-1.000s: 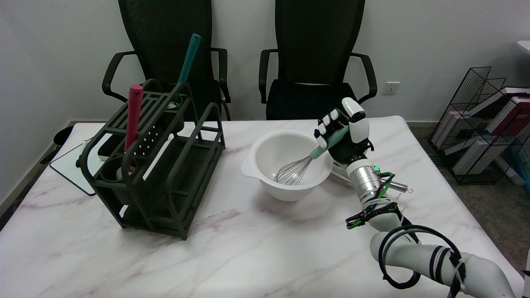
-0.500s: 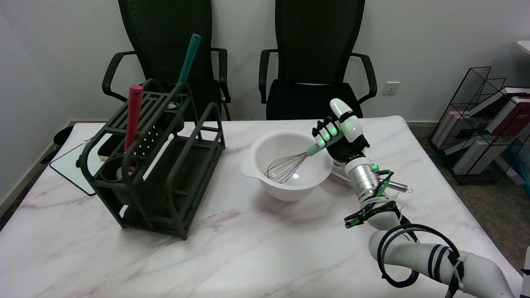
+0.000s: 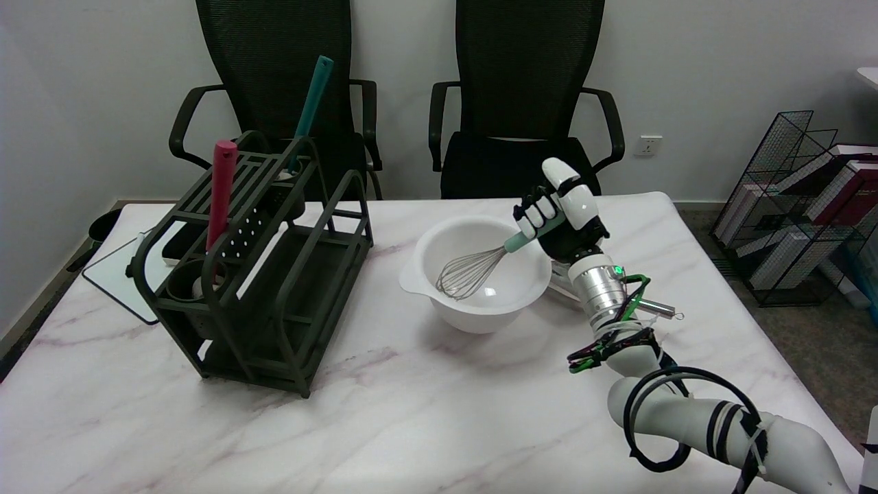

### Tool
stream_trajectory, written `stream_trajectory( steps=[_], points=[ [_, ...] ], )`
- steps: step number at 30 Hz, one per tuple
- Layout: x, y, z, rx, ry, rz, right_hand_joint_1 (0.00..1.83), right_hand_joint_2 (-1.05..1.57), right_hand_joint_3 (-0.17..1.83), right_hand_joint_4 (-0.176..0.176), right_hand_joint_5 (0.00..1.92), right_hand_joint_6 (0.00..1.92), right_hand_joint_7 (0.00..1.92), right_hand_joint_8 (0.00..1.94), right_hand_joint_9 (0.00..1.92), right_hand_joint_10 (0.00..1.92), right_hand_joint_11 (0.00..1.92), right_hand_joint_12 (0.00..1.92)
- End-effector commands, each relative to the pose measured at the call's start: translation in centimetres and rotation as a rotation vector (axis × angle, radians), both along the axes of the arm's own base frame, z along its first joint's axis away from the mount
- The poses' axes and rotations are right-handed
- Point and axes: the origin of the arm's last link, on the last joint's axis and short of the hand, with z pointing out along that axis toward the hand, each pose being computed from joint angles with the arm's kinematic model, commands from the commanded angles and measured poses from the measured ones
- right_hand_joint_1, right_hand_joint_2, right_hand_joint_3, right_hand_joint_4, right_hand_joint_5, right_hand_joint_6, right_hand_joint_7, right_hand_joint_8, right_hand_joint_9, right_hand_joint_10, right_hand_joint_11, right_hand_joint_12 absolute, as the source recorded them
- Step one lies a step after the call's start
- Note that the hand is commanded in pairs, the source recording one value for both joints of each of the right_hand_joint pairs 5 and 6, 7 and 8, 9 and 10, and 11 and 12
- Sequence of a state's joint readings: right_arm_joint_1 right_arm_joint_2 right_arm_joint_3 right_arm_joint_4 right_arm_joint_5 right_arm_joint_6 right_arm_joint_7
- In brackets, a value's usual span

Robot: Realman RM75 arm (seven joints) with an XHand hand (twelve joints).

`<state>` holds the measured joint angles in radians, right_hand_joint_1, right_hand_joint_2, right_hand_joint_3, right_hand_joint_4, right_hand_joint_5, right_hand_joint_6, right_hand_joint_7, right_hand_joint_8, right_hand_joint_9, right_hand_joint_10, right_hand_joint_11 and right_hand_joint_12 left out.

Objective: Pick up the whisk.

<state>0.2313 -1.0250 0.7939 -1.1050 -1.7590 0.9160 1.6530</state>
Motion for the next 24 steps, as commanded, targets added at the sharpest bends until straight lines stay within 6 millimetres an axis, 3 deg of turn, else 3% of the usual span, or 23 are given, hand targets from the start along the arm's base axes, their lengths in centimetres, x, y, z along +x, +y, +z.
stream_trajectory(
  steps=[1, 8, 17, 24],
  points=[
    [2.2, -0.1, -0.6, 0.008, -0.036, 0.060, 0.95, 1.34, 0.97, 0.000, 1.92, 1.92, 1.92, 1.92, 1.92, 1.92, 1.92, 1.92],
    [3.9, 1.0, -0.2, 0.012, -0.086, 0.094, 0.95, 1.40, 1.04, 0.000, 1.92, 1.92, 1.92, 1.92, 1.92, 1.92, 1.92, 1.92],
    [5.6, 4.0, 3.8, -0.087, -0.054, 0.125, 0.95, 1.42, 1.06, 0.000, 1.92, 1.92, 1.92, 1.92, 1.92, 1.92, 1.92, 1.92],
    [7.2, 4.5, 2.9, -0.061, -0.183, 0.199, 0.95, 1.44, 1.07, 0.000, 1.92, 1.92, 1.92, 1.92, 1.92, 1.92, 1.92, 1.92]
  ],
)
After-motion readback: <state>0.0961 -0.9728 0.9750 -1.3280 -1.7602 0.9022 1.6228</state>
